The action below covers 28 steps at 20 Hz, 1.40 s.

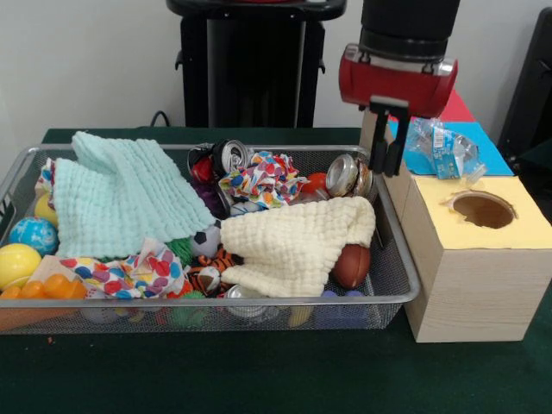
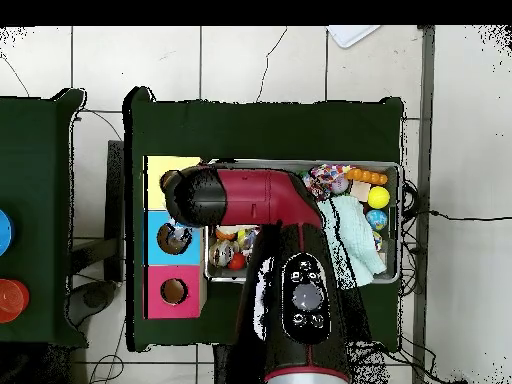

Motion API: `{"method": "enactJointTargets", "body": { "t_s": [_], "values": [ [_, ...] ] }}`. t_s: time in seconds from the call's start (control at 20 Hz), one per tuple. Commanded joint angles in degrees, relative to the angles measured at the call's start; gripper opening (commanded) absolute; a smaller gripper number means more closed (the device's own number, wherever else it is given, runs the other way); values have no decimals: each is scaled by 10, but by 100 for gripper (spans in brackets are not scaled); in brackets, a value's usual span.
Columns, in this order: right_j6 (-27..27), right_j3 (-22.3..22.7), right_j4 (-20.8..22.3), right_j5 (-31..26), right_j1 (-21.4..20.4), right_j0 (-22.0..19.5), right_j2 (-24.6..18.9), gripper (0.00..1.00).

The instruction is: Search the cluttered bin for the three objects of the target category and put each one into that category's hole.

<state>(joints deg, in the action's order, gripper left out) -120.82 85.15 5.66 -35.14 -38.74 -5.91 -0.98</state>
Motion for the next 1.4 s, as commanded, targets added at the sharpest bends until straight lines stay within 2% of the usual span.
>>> {"method": "enactJointTargets", "body": {
  "t_s": [0.05,0.25,0.55,0.85,1.1,1.4],
  "values": [
    [68,85,49,30,40,-37,-64,0],
    [49,100,42,15,31,-42,-79,0],
    [20,144,17,-40,-24,-27,-86,0],
    [3,142,0,-77,-48,-15,-93,0],
    [-12,114,7,-53,-14,-8,-96,0],
    [10,81,35,40,65,-24,-111,0]
  ]
}}
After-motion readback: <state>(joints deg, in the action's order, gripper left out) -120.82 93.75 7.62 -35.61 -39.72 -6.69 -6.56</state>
